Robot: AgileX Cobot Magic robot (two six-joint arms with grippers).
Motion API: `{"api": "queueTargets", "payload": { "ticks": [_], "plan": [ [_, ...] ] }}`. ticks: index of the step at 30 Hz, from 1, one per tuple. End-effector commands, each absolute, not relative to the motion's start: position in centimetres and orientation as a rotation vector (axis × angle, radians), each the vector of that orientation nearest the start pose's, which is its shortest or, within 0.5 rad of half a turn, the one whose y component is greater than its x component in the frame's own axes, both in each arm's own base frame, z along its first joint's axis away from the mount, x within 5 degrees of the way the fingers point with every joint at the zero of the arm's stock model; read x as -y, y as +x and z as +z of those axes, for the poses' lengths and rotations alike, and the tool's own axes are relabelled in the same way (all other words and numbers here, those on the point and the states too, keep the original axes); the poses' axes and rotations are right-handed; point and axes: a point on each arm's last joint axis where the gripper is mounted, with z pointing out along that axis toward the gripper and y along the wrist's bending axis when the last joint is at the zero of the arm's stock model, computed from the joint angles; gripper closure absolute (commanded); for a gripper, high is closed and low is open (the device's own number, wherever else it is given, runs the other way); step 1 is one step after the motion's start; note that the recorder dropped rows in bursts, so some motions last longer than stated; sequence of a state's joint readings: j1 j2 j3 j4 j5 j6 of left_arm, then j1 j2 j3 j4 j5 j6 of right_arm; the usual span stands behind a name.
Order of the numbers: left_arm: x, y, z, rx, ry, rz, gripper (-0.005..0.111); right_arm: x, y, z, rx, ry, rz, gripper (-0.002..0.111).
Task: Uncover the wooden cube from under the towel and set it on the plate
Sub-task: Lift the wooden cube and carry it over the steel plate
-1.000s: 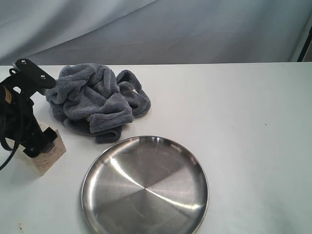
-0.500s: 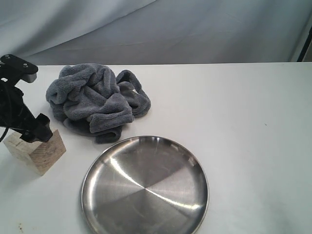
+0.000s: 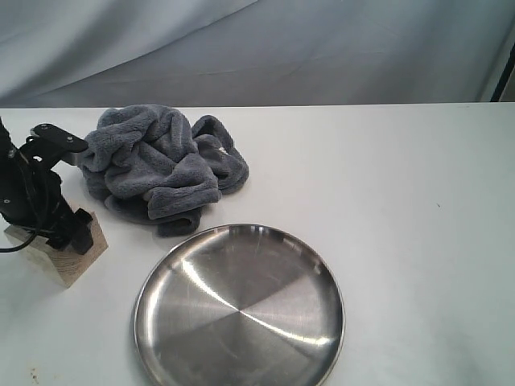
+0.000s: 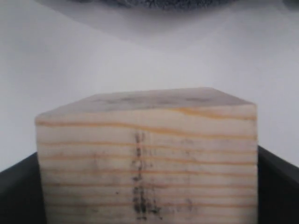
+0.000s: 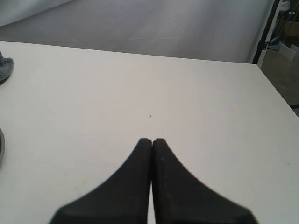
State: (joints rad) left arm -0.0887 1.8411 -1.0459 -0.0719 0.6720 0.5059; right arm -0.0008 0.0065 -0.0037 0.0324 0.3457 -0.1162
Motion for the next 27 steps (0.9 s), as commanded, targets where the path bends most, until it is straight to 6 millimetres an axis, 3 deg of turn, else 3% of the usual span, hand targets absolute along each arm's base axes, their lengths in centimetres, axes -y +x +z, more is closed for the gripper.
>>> {"api": "queueTargets", "payload": {
  "ticks": [1, 2, 7, 15, 19, 22, 27],
  "plan": [
    [3.2, 33.5, 15.1, -2.824, 0.787, -0.003, 0.096, -0.1, 5.3, 18.2, -1.825, -0.078, -0.054, 0.108],
    [3.2, 33.4, 15.2, -2.824, 0.817, 0.002, 0.106, -0.1, 5.3, 18.2, -1.825, -0.078, -0.054, 0.108],
    [3.5, 33.1, 16.9, -2.781, 0.800, -0.006, 0.107, -0.1, 5.3, 18.2, -1.825, -0.078, -0.054, 0.108],
    [5.7, 29.7, 24.9, -2.593, 0.850, -0.024, 0.107, -0.1, 5.3, 18.2, -1.825, -0.078, -0.054, 0.108],
    [8.7, 27.3, 28.6, -2.446, 0.822, -0.235, 0.107, -0.1, 5.3, 18.2, -1.825, -0.078, -0.054, 0.108],
    [11.7, 24.6, 30.9, -2.305, 0.973, -0.432, 0.107, -0.1, 5.3, 18.2, -1.825, -0.078, -0.054, 0.108],
    [15.3, 21.9, 32.1, -2.224, 1.058, -0.568, 0.107, -0.1, 5.3, 18.2, -1.825, -0.078, -0.054, 0.108]
  ]
}}
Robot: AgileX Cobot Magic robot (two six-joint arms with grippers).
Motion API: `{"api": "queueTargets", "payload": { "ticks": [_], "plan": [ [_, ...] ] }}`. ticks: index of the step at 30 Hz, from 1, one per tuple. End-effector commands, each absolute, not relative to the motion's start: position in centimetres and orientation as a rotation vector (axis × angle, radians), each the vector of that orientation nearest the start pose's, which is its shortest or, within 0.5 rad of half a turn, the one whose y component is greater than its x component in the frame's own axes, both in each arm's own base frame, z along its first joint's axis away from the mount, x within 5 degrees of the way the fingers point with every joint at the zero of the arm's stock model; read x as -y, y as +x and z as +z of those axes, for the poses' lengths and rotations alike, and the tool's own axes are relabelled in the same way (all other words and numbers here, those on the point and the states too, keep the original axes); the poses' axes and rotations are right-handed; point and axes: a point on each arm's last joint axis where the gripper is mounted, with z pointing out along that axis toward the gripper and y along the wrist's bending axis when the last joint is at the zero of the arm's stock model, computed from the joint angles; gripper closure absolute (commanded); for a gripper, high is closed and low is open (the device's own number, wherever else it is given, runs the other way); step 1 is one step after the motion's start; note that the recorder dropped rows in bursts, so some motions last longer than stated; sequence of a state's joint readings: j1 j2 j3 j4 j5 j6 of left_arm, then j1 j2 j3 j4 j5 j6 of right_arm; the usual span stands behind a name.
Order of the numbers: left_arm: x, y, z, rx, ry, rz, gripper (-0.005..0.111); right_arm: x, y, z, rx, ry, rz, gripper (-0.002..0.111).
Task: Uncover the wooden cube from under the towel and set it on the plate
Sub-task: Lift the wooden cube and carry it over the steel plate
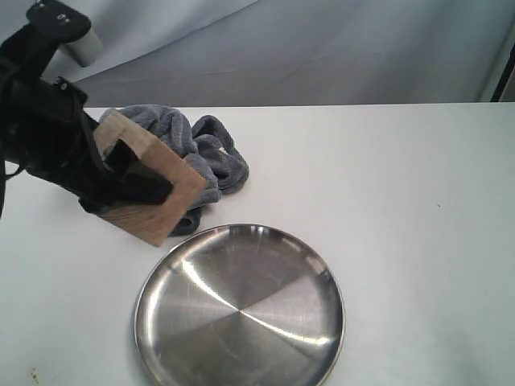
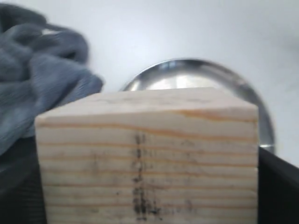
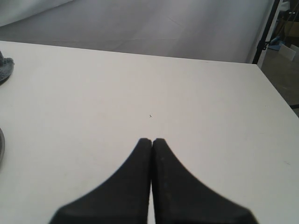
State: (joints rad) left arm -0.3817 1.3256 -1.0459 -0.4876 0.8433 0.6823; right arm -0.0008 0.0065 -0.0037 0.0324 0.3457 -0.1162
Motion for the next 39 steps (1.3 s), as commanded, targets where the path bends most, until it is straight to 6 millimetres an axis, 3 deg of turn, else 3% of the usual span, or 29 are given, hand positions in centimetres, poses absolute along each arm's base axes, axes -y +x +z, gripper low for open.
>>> {"api": "queueTargets", "payload": {
  "ticks": [1, 6, 15, 21, 27, 39],
  "plan": [
    [15.9, 21.7, 31.9, -2.229, 1.066, -0.582, 0.107, -0.1, 5.3, 18.2, -1.825, -0.078, -0.054, 0.108],
    [18.3, 22.1, 30.2, -2.247, 1.090, -0.603, 0.107, -0.1, 5.3, 18.2, -1.825, -0.078, -0.054, 0.108],
    [22.4, 23.4, 23.3, -2.396, 1.228, -0.575, 0.107, -0.1, 5.3, 18.2, -1.825, -0.078, -0.054, 0.108],
    [23.7, 24.0, 20.4, -2.431, 1.257, -0.534, 0.107, -0.1, 5.3, 18.2, -1.825, -0.078, -0.054, 0.108],
    [23.7, 24.9, 19.1, -2.455, 1.197, -0.456, 0.107, -0.1, 5.3, 18.2, -1.825, -0.078, -0.054, 0.108],
    [23.6, 25.6, 19.0, -2.487, 1.044, -0.416, 0.107, -0.1, 5.3, 18.2, -1.825, -0.078, -0.054, 0.108]
  ]
}}
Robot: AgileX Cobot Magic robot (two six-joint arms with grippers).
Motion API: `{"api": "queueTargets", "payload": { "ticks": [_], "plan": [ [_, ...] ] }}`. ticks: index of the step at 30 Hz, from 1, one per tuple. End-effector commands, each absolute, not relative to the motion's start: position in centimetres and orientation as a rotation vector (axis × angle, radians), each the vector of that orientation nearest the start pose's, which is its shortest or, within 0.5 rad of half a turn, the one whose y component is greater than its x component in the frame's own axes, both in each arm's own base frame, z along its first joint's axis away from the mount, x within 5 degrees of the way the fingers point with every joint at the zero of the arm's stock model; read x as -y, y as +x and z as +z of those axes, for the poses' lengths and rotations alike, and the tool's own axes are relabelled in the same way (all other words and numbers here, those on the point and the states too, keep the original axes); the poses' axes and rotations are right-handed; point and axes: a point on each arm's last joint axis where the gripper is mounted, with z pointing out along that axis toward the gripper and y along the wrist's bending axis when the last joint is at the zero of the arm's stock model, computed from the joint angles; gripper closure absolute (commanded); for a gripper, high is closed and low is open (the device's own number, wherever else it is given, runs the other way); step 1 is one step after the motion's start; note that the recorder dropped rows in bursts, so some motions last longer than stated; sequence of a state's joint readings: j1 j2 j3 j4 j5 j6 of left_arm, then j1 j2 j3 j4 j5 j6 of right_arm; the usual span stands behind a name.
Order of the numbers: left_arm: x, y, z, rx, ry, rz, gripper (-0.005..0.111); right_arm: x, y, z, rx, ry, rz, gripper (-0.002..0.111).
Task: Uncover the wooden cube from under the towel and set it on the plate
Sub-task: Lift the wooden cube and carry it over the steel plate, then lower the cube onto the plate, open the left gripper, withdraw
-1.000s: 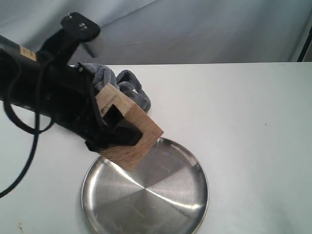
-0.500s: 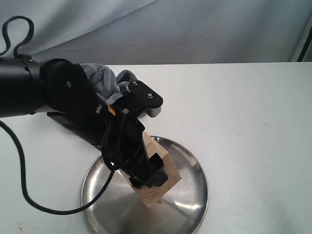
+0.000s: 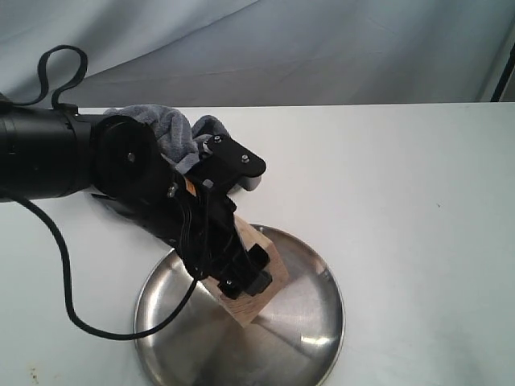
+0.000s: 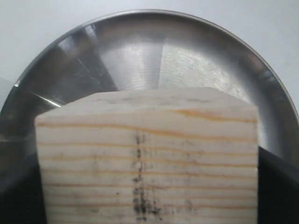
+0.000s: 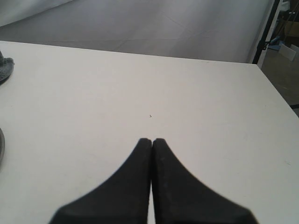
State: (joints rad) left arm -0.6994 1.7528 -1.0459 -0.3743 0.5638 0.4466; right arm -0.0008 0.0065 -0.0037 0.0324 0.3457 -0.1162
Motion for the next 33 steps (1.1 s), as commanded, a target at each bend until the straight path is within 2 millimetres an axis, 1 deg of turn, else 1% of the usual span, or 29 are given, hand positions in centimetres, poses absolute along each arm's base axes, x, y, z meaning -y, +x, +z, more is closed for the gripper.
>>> {"api": "queueTargets", "payload": {
  "ticks": [1, 13, 21, 27, 33],
  "plan": [
    [23.6, 25.7, 19.0, -2.494, 1.021, -0.415, 0.107, -0.1, 5.3, 18.2, -1.825, -0.078, -0.054, 0.108],
    [23.5, 25.7, 19.0, -2.548, 0.930, -0.429, 0.107, -0.1, 5.3, 18.2, -1.825, -0.078, -0.054, 0.108],
    [22.7, 25.7, 18.6, -2.644, 0.820, -0.325, 0.107, -0.1, 5.3, 18.2, -1.825, -0.078, -0.054, 0.108],
    [22.6, 25.7, 18.6, -2.651, 0.823, -0.322, 0.107, -0.1, 5.3, 18.2, -1.825, -0.078, -0.054, 0.108],
    [22.8, 25.9, 17.2, -2.688, 0.823, -0.312, 0.107, -0.1, 5.3, 18.2, -1.825, -0.078, -0.054, 0.108]
  ]
}}
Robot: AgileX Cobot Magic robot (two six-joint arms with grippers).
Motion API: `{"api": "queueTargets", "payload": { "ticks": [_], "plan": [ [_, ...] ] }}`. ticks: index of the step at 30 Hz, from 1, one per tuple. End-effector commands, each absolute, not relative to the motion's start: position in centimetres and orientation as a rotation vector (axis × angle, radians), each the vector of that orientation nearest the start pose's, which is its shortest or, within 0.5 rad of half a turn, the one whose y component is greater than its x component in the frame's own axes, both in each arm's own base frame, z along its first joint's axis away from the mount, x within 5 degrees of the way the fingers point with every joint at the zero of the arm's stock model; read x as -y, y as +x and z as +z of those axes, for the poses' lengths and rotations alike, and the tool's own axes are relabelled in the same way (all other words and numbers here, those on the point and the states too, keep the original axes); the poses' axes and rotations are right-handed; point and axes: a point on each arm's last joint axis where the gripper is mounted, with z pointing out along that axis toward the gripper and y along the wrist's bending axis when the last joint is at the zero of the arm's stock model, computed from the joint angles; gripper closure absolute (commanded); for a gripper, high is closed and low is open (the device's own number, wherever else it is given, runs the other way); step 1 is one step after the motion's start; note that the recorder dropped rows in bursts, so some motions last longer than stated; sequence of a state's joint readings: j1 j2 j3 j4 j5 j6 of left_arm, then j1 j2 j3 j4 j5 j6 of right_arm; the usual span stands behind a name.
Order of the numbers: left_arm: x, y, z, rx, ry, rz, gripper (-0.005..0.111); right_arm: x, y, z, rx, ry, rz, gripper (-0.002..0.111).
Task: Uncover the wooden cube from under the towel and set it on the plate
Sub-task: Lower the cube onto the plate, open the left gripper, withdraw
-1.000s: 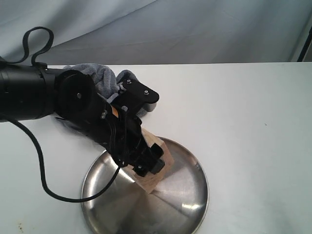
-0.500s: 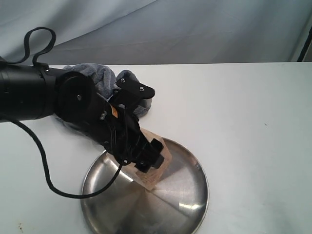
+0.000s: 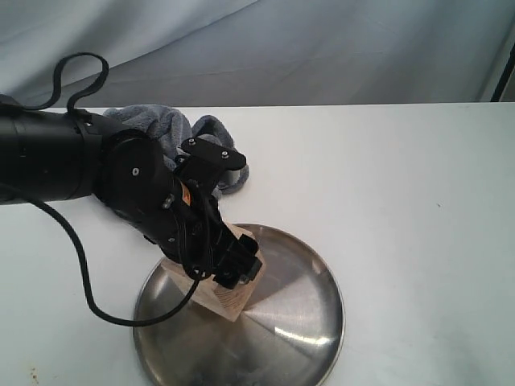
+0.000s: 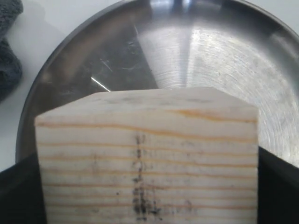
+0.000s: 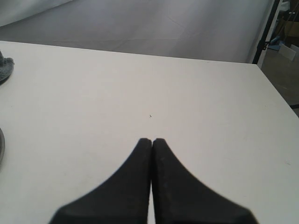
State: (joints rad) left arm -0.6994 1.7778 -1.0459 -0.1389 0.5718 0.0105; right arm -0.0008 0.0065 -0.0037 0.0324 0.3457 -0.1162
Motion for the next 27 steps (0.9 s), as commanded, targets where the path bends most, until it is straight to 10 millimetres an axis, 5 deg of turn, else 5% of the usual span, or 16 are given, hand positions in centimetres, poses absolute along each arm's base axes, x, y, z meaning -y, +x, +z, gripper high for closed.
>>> {"api": "queueTargets", "payload": {
  "ticks": [1, 27],
  "plan": [
    [22.85, 25.88, 17.05, -2.693, 0.824, -0.310, 0.106, -0.07, 5.35, 18.22, -1.825, -0.078, -0.054, 0.108],
    [23.11, 25.52, 17.05, -2.703, 0.863, -0.365, 0.106, -0.07, 5.35, 18.22, -1.825, -0.078, -0.054, 0.108]
  ]
}}
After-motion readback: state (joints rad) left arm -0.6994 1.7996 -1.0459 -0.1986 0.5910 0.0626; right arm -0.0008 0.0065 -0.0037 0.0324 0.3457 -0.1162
